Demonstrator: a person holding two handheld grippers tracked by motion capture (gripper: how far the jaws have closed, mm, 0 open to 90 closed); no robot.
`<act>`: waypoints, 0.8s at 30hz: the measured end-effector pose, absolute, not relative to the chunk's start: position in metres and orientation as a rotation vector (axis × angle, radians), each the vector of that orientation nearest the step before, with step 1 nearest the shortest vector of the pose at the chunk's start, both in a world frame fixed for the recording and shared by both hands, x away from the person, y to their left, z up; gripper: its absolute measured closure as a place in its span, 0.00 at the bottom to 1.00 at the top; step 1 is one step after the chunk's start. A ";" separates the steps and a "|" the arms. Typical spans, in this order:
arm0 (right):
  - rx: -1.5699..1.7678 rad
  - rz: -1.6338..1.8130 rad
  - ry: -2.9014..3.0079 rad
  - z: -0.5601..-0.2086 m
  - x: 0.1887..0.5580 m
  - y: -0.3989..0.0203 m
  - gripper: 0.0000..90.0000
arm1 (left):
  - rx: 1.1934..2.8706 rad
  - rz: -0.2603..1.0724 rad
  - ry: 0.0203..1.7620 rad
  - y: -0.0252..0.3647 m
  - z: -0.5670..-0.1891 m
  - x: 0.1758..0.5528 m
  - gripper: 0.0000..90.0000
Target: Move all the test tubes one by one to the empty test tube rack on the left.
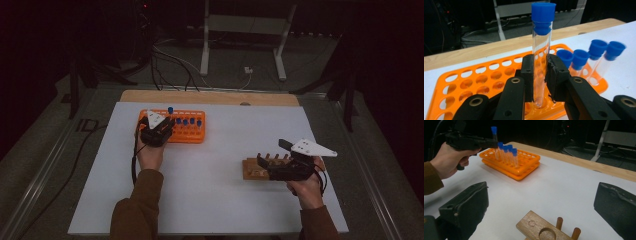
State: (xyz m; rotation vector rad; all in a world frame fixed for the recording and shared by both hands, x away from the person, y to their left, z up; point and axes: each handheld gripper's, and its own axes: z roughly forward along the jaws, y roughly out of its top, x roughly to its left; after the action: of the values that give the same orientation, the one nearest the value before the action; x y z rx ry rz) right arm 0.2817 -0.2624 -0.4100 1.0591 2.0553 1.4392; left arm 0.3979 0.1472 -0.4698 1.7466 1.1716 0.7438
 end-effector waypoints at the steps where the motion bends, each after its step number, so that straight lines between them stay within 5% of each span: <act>1: 1.061 1.440 2.055 -0.410 0.282 -0.263 0.00 | 1.747 0.731 1.178 0.147 -0.472 0.399 0.85; 24: 1.068 1.436 2.066 -0.414 0.281 -0.265 0.00 | 1.911 0.660 1.236 0.143 -0.492 0.403 0.86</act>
State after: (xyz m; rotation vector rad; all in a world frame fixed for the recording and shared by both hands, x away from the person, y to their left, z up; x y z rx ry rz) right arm 0.2815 -0.2647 -0.4144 1.0683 2.0662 1.4360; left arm 0.4035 0.1430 -0.4924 1.9110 1.2363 0.6596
